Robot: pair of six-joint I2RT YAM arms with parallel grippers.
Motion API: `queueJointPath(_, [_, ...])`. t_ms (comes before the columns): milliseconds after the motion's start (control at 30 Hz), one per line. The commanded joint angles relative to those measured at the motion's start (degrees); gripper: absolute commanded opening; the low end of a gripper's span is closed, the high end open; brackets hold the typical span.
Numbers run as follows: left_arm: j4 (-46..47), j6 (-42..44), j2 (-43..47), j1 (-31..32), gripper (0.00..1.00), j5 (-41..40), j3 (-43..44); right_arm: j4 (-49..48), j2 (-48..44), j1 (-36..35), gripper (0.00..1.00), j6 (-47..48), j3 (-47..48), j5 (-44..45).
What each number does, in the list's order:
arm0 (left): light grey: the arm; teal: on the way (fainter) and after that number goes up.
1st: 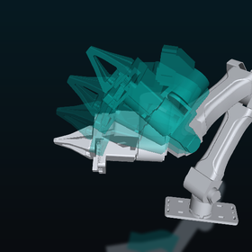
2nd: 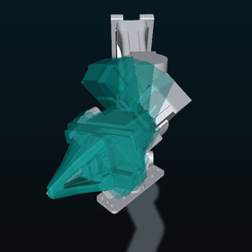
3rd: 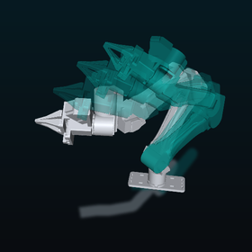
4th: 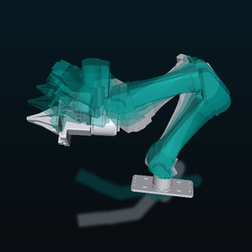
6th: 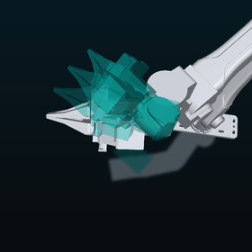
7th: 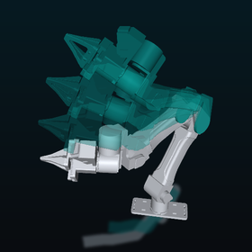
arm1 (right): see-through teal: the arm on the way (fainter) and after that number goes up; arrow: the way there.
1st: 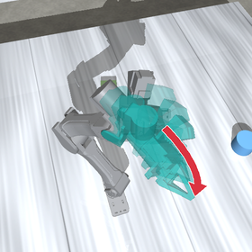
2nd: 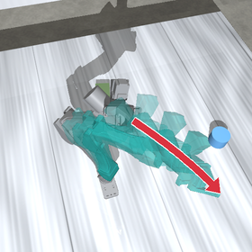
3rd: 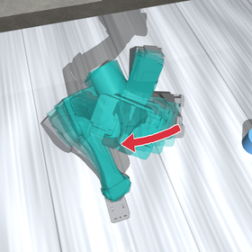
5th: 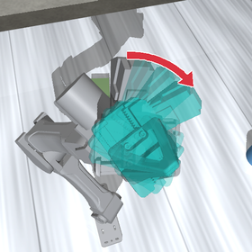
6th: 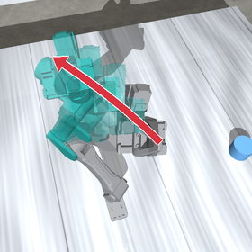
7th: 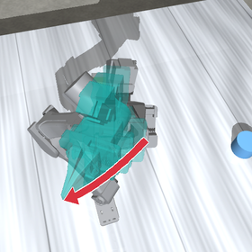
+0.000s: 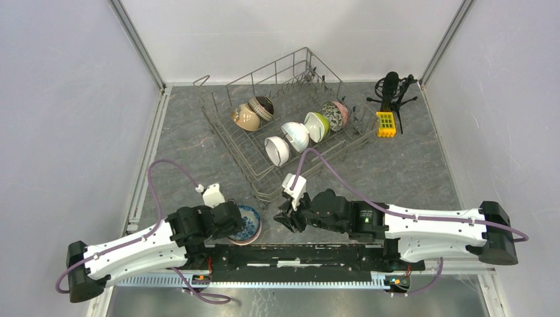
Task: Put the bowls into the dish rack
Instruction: Move the bowl to the center of the board.
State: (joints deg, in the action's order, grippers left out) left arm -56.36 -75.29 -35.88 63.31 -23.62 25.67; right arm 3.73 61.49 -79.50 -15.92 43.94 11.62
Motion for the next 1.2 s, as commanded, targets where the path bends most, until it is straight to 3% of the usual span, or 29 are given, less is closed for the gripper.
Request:
queueJointPath(0, [6.22, 4.05, -2.60, -0.18, 0.65, 3.81, -1.35, -0.53, -2.26, -0.45, 0.41, -1.02, -1.04, 2.41])
queueJointPath(300, [16.62, 8.19, -11.93, 0.38, 0.48, 8.86, 0.30, 2.32, -5.52, -0.47, 0.41, -1.31, -2.63, 6.73])
queueJointPath(633, [27.44, 6.26, -19.36, 3.82, 0.48, 8.45, 2.06, 8.56, -11.55, -0.41, 0.43, -3.59, -5.90, 13.13])
queueJointPath(833, [35.71, 5.98, -28.65, 7.65, 0.49, 7.97, 4.42, 11.63, -14.57, -0.42, 0.44, -6.41, -8.43, 14.83])
queueJointPath(1167, [39.70, 6.62, -37.31, 12.39, 0.56, 6.01, 9.14, 14.77, -16.34, -0.46, 0.47, -10.56, -10.96, 16.72])
